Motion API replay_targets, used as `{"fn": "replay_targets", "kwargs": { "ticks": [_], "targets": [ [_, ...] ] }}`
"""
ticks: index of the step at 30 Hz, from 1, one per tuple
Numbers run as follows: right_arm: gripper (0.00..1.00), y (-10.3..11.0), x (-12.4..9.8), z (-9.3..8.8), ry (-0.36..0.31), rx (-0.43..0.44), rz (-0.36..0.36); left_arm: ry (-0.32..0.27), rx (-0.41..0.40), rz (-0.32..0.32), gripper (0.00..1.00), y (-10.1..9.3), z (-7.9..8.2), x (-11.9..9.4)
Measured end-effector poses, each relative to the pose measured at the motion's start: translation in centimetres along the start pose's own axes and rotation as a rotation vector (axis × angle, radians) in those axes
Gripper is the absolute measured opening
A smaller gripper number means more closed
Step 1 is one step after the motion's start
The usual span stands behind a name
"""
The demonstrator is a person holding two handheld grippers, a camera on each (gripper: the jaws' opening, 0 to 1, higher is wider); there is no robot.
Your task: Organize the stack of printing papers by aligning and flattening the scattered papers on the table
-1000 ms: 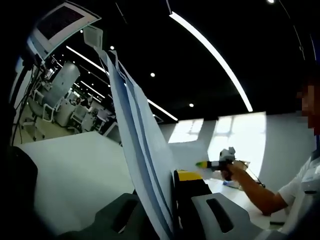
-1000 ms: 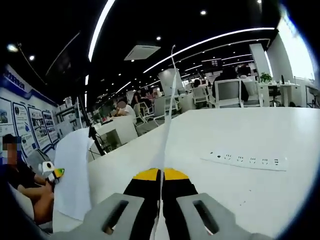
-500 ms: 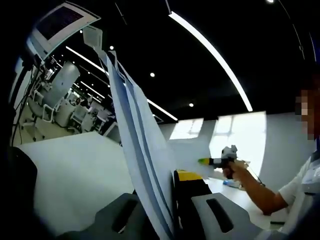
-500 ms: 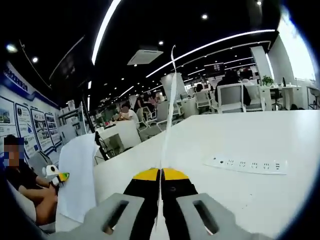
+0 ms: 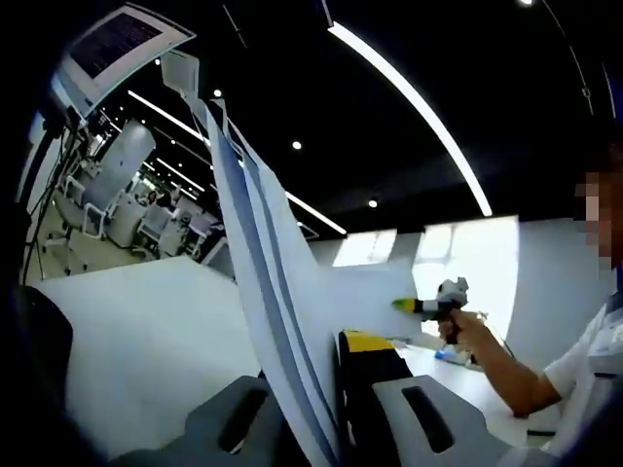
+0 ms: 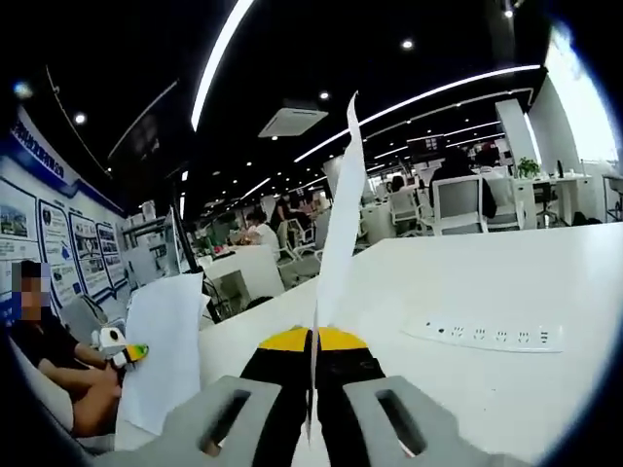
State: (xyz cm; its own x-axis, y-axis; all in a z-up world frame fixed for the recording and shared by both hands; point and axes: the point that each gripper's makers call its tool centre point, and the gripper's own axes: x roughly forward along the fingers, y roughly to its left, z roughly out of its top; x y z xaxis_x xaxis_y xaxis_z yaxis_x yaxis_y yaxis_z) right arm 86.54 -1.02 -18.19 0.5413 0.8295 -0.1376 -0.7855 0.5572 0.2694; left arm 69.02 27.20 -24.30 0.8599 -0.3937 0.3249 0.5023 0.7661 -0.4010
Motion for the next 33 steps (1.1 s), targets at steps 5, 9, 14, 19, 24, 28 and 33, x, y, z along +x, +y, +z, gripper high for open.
{"fn": "replay_targets", "kwargs": {
  "ticks": [5, 9, 14, 19, 24, 28, 33],
  "targets": [
    [0.00, 0.7, -0.1, 0.5, -0.011, -0.013, 0.015, 0.004, 0.000, 0.000, 0.09, 0.0, -0.1, 0.0],
    [0.00, 1.5, -0.2, 1.1, -0.024, -0.026, 0.030, 0.005, -0.002, 0.000, 0.09, 0.0, -0.1, 0.1],
    [0.00, 2.4, -0.6, 2.0, -0.044, -0.046, 0.045, 0.006, -0.001, 0.000, 0.09, 0.0, -0.1, 0.1],
    [0.00, 3.3, -0.8, 2.4, -0.059, -0.063, 0.058, 0.006, 0.000, 0.001, 0.09, 0.0, -0.1, 0.0],
    [0.00, 3.7, -0.8, 2.5, -0.063, -0.067, 0.071, 0.008, -0.002, 0.004, 0.09, 0.0, -0.1, 0.1],
    [0.00, 4.0, -0.8, 2.7, -0.070, -0.063, 0.083, 0.008, 0.001, 0.006, 0.09, 0.1, -0.1, 0.1],
    [0.00, 4.5, -1.0, 3.1, -0.080, -0.070, 0.092, 0.010, 0.010, 0.009, 0.09, 0.2, -0.1, 0.1]
  ]
}}
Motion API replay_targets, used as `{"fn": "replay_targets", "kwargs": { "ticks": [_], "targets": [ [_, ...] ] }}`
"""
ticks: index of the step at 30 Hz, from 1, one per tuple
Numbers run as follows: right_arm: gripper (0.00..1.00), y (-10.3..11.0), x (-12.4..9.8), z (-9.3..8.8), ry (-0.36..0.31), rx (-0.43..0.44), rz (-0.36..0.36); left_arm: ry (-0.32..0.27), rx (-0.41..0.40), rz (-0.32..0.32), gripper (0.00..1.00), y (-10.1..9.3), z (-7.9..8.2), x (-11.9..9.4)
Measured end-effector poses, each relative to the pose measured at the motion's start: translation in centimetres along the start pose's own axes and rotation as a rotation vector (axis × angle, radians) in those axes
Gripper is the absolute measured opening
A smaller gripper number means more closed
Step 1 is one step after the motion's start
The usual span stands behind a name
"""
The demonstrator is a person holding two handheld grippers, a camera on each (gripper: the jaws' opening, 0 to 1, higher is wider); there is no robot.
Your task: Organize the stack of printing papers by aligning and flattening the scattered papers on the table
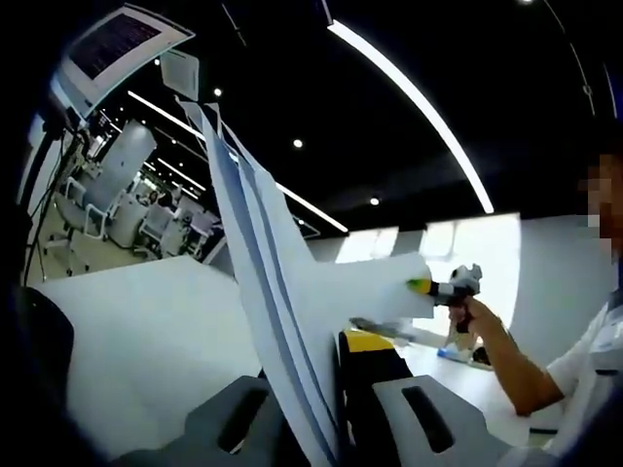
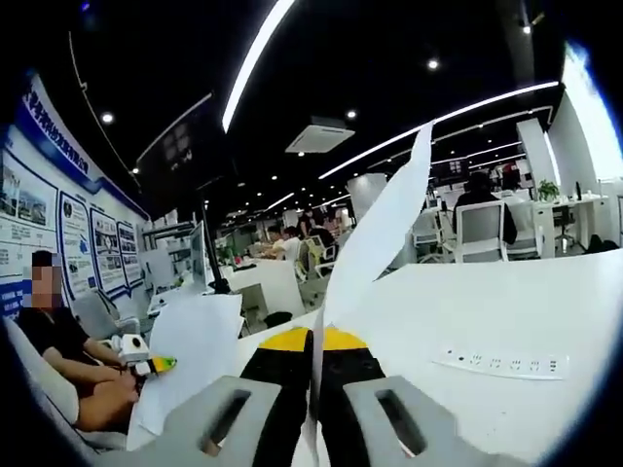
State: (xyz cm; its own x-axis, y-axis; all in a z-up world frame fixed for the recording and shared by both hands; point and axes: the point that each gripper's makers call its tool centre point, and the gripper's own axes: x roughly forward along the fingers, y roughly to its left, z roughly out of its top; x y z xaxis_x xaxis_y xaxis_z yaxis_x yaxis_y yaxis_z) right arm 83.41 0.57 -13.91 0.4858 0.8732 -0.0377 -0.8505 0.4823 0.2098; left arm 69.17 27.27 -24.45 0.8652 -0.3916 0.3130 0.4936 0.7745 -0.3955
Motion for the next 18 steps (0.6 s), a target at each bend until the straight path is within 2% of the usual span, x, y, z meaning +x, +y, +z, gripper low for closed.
{"fn": "replay_targets", "kwargs": {
  "ticks": [18],
  "targets": [
    [0.00, 1.3, -0.3, 1.4, -0.036, -0.045, 0.013, 0.007, 0.058, 0.014, 0.08, 0.4, -0.1, 0.0]
  ]
}}
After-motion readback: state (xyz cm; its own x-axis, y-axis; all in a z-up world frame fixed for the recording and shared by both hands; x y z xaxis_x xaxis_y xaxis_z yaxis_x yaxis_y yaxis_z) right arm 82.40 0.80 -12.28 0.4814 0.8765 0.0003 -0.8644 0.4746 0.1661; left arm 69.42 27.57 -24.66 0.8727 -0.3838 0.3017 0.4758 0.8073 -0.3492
